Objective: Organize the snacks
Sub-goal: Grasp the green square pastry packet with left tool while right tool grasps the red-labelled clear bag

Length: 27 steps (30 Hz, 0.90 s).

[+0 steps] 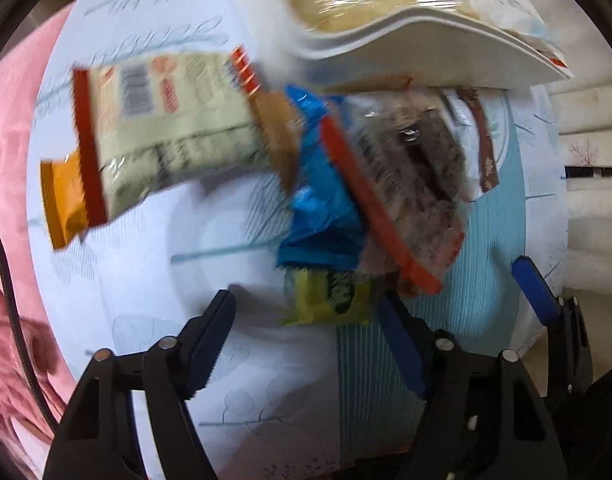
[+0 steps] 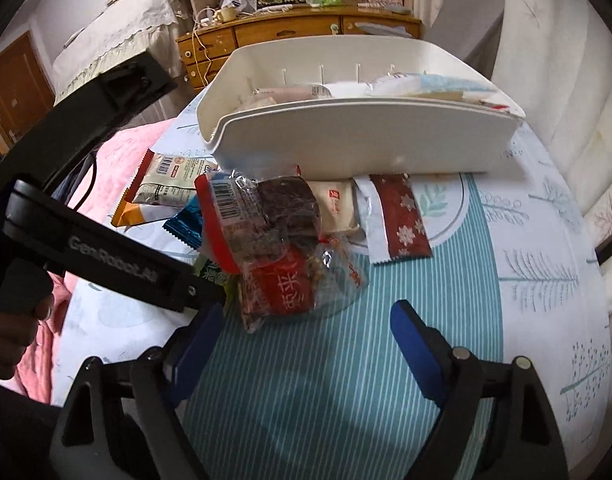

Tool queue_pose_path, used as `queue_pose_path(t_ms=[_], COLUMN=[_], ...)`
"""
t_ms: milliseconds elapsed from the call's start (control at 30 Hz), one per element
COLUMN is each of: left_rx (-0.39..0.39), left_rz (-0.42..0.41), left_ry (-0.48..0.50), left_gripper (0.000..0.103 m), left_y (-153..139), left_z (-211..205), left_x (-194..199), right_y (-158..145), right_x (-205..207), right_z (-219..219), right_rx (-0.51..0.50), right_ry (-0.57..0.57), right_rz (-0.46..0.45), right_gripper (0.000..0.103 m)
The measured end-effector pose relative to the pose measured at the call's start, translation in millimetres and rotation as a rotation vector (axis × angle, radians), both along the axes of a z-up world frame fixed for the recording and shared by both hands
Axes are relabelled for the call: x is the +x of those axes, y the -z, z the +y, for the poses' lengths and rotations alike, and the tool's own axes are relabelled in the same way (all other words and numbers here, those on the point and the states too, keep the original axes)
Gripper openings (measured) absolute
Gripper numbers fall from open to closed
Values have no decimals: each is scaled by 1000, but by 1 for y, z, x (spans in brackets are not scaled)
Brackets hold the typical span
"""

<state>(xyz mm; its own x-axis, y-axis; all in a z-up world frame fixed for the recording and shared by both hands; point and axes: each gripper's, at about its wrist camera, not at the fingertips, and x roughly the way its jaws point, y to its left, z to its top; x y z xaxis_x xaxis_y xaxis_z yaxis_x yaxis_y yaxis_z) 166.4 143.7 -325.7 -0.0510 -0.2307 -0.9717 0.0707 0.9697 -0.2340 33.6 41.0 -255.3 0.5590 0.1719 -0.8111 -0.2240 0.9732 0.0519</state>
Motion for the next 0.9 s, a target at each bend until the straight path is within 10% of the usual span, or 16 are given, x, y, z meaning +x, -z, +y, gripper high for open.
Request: queue_pose_path(t_ms=[400, 900], left_rx=[134, 89], left_rz=[-61, -91], left_ry=[74, 41], left_gripper=[59, 37], left_y=[3, -3], left_z=[-35, -31], left_x=[9, -3], right_y=[22, 24], right_x=[16, 22], right_z=[7, 20], right_rx=[12, -35], right_ry=[-40, -101], right_rz=[-2, -2], right_gripper=[72, 57])
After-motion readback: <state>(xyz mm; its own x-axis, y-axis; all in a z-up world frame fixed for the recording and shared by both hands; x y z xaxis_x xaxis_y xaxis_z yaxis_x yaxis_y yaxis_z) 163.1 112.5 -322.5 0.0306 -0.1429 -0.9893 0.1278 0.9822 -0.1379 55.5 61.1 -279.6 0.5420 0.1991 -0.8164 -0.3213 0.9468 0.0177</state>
